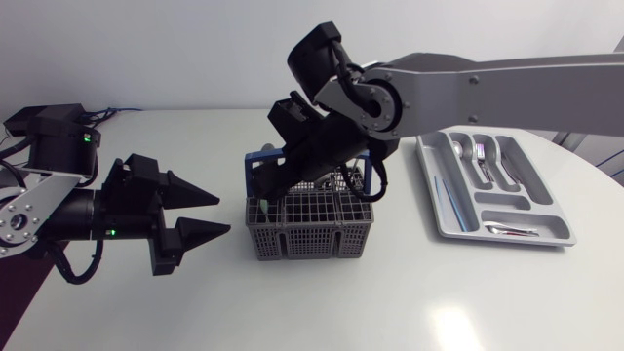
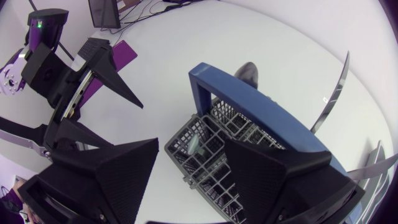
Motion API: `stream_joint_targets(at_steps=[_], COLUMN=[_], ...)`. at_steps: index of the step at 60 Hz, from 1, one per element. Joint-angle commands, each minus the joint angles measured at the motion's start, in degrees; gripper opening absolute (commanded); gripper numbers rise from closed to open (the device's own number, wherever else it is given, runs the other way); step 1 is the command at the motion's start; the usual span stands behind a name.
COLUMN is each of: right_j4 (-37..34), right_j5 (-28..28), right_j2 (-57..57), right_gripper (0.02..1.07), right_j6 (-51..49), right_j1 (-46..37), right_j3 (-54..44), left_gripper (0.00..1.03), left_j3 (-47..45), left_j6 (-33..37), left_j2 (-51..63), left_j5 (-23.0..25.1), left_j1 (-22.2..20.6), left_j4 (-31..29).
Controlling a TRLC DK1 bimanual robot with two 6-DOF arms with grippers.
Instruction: Unload the cutlery basket into the drawer organizer.
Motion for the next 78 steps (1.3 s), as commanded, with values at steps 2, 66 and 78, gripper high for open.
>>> stream_joint_targets(at_steps=[2,66,78], right_j4=[-1.35,11.13,12.45], right_j5=[0.12,17.52,17.7], right_j2=[2.98,-0.01,0.43], right_gripper=[0.73,0.64,0.61], right_j6=[3.03,11.64,12.17], right_j1=[1.55,9.02,9.11], right_j3=[1.1,-9.89,-10.06], left_gripper=[0.9,0.91,0.91], left_j3=[-2.37,-5.62,-5.62], left_j6=[1.8,0.66,0.48], left_j2=[-0.61,0.36,0.88], left_j5=[1.43,1.69,1.96], left_j1=[0.37,-1.3,-1.3], left_j4=[0.3,5.4,6.37])
